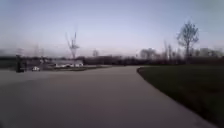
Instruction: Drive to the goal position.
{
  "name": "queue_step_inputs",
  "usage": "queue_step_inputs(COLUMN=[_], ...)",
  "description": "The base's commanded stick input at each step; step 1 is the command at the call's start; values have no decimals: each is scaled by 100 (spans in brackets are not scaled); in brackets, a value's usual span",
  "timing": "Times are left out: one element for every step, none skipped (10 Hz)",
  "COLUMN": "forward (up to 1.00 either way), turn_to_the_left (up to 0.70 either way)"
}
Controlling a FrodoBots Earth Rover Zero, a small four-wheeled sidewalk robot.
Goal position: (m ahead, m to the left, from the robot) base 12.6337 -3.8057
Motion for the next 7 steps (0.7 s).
queue_step_inputs(forward=[100,100,100,100,100,100,100], turn_to_the_left=[1,1,1,1,1,1,1])
